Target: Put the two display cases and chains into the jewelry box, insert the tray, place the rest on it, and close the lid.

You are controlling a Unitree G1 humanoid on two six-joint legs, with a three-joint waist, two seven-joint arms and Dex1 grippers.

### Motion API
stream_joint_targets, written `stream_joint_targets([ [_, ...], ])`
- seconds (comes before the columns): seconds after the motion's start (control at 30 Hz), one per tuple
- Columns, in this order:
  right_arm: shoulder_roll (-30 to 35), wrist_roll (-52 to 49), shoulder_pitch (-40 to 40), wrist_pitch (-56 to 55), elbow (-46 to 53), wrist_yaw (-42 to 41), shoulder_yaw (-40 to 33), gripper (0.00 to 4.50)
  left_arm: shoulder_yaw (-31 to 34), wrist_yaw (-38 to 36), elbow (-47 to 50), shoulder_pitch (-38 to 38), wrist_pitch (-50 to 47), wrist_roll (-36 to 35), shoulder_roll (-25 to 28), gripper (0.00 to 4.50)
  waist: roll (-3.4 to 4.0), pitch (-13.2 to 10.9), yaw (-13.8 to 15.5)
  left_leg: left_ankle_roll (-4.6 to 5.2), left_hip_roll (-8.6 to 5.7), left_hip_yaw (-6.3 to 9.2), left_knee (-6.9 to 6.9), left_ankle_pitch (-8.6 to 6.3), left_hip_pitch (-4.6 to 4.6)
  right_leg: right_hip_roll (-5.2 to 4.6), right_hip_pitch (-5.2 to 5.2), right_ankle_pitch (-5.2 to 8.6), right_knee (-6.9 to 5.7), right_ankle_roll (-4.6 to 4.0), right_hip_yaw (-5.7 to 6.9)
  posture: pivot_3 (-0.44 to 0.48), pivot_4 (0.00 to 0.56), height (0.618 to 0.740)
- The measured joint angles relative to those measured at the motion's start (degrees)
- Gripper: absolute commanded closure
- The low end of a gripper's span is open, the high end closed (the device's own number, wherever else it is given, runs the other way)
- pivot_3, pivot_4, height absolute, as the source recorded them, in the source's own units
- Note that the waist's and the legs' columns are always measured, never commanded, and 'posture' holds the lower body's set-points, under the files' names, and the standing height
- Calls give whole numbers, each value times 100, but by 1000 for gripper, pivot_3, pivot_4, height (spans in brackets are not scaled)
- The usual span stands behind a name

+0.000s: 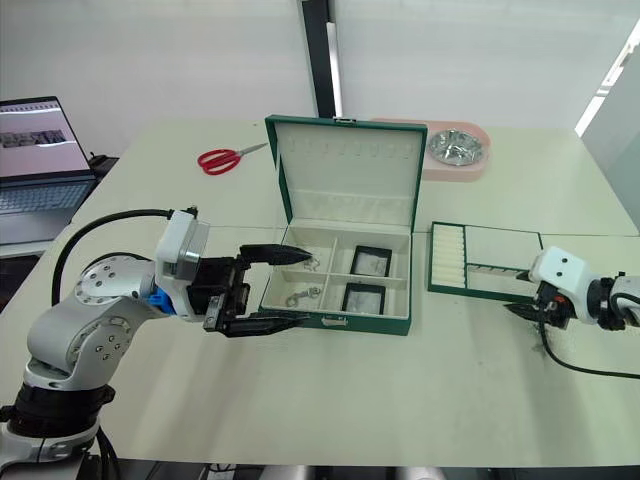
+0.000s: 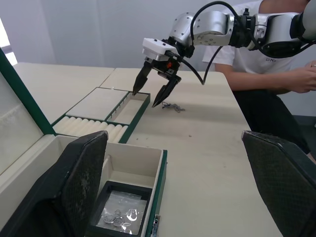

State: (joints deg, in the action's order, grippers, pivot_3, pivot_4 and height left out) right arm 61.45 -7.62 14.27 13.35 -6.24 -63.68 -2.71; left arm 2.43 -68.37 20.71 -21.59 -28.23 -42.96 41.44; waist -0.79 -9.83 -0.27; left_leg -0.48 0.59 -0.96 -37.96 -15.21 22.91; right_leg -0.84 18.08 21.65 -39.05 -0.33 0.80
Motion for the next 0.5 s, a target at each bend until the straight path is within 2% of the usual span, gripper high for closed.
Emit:
stream_joint_targets([
  [0.2, -216, 274, 494, -106, -506, -61, 482, 1250, -20, -105, 177, -31, -2, -94, -87, 0, 0, -1, 5, 0, 0, 0, -2, 0, 1, 0, 0, 0, 1, 0, 0, 0, 150, 740],
  [0.47, -431, 444, 850, -418, -1073, -264, 735, 1250, -41, -99, 298, -30, -12, -141, -128, 0, 0, -1, 5, 0, 0, 0, -2, 0, 1, 0, 0, 0, 1, 0, 0, 0, 150, 740],
  [0.5, -459, 454, 878, -447, -1126, -273, 744, 1425, -41, -98, 320, -30, -13, -150, -128, 0, 0, -1, 4, 0, 0, 0, -3, 0, 1, 0, 0, 0, 1, 0, 0, 0, 150, 740],
])
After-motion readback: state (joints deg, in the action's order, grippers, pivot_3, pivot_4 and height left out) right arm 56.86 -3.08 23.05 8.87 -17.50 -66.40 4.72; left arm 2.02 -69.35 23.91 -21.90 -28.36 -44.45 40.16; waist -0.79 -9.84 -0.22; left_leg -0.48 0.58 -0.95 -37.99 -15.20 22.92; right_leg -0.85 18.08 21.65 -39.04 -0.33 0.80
